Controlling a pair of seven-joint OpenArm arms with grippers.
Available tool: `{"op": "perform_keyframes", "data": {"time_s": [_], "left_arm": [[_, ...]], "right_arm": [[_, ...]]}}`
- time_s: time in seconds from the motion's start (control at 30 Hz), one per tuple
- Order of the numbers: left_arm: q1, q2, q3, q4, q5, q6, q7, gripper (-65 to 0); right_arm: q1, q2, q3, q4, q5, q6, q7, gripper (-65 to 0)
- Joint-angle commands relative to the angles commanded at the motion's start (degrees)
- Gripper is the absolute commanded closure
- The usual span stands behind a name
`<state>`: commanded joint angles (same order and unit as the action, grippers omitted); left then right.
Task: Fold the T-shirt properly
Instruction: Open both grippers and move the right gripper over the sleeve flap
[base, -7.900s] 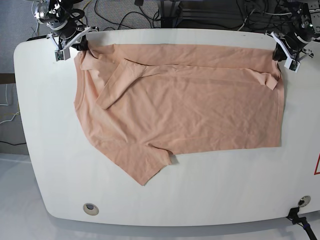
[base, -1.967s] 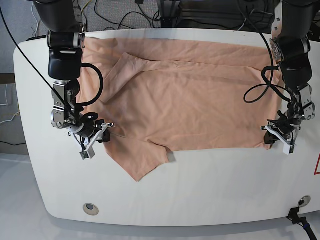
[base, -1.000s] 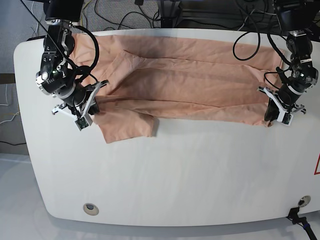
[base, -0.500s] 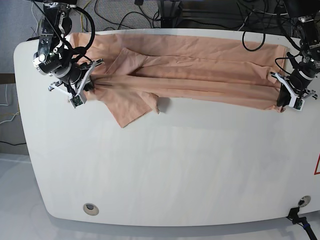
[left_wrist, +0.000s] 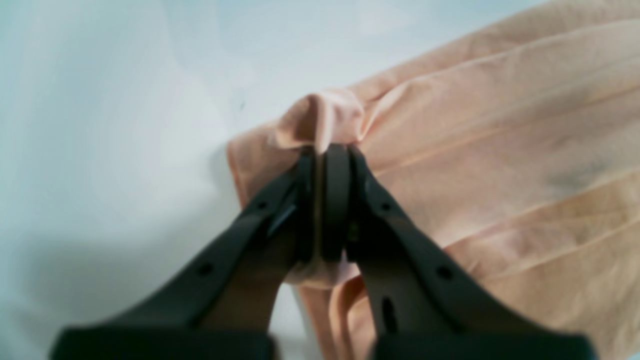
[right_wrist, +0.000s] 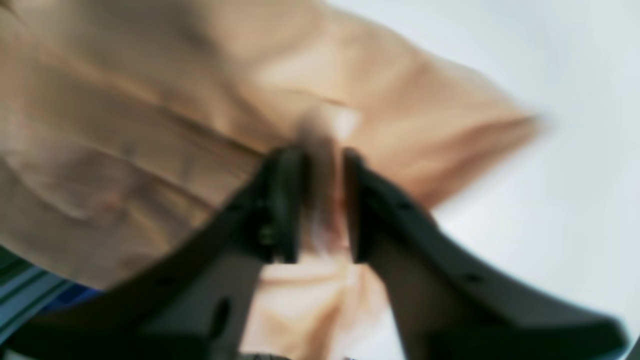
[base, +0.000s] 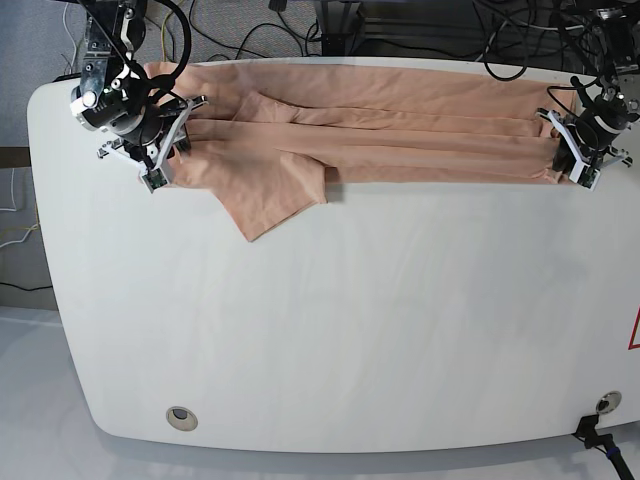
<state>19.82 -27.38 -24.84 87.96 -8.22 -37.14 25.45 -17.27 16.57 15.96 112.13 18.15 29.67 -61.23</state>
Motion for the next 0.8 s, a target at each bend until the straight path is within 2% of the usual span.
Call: {"op": "perform_keyframes", "data": {"time_s": [0.07, 0.1, 0.13, 0.2, 0.3, 0.33, 0.4, 0.57, 0.8], "left_arm": [[-0.3, -0.4, 0.0, 0.0, 0.0, 0.0, 1.1, -36.3], [-0.3, -0.4, 0.0, 0.0, 0.0, 0.0, 1.1, -42.0], [-0.4, -0.4, 0.0, 0.0, 0.0, 0.0, 1.1, -43.7], [-1.5, -0.4, 0.0, 0.2, -0.1, 0.0, 1.0, -41.1], [-2.8, -0.2, -0.1, 2.5, -0.2, 0.0, 0.9, -40.1], [-2.9, 0.0, -0.1, 3.8, -0.2, 0.0, 0.8, -40.1], [-2.9, 0.4, 0.0, 6.5, -0.3, 0.0, 0.8, -40.1], [-3.9, 4.1, 0.3, 11.6, -0.3, 0.0, 1.1, -40.1], [-3.8, 6.5, 1.5, 12.7, -0.1, 0.0, 1.1, -40.1]], "right_arm": [[0.0, 0.1, 0.0, 0.1, 0.1, 0.09, 0.0, -32.9], [0.0, 0.0, 0.3, 0.2, 0.1, 0.09, 0.0, -36.0], [0.0, -0.1, 0.4, 0.4, 0.1, 0.09, 0.0, -38.0], [0.5, -0.3, 0.9, 1.6, 0.2, 0.26, 0.1, -38.3], [4.2, -1.4, 1.8, 1.7, 2.2, 3.52, 0.4, -38.3], [5.5, -1.8, 2.5, 1.6, 3.3, 4.13, 0.4, -38.3], [8.6, -2.0, 3.0, 1.0, 4.9, 4.22, 0.4, -38.3], [16.9, -5.5, 3.2, -8.3, 5.7, 4.13, 0.4, -38.3], [24.0, -8.0, 3.3, -20.5, 6.0, 4.48, 0.4, -38.3]]}}
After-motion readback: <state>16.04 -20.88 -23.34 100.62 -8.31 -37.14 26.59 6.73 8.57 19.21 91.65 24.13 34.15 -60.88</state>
